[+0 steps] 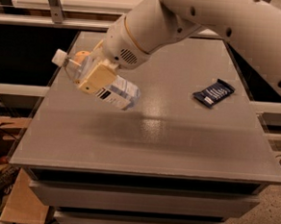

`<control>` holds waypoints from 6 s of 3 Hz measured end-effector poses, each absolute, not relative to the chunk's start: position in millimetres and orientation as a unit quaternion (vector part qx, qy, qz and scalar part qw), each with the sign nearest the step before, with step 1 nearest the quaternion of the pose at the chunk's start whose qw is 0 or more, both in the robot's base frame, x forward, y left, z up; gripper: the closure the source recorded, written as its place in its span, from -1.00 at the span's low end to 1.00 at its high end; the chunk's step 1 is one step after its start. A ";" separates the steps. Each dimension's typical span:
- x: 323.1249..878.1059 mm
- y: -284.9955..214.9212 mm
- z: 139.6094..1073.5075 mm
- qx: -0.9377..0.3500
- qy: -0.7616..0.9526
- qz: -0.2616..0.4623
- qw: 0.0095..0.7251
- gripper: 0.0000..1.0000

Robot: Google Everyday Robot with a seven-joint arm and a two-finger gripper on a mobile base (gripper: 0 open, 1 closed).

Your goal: Place blue plastic bottle upright

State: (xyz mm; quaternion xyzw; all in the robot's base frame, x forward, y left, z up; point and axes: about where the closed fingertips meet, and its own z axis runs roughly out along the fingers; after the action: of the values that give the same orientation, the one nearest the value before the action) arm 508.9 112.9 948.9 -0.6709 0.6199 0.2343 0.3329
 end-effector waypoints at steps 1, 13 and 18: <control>515.6 111.4 954.0 -0.653 0.604 0.248 0.384 1.00; 528.1 119.6 960.9 -0.471 0.490 0.461 0.571 1.00; 530.6 124.5 952.8 -0.476 0.483 0.466 0.568 -0.72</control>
Offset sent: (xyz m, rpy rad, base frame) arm 0.0151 -0.0056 0.0324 0.4117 -0.1829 -0.0452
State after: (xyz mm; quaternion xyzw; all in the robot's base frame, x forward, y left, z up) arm 530.6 124.5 952.8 -0.4763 0.4831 0.4656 0.5684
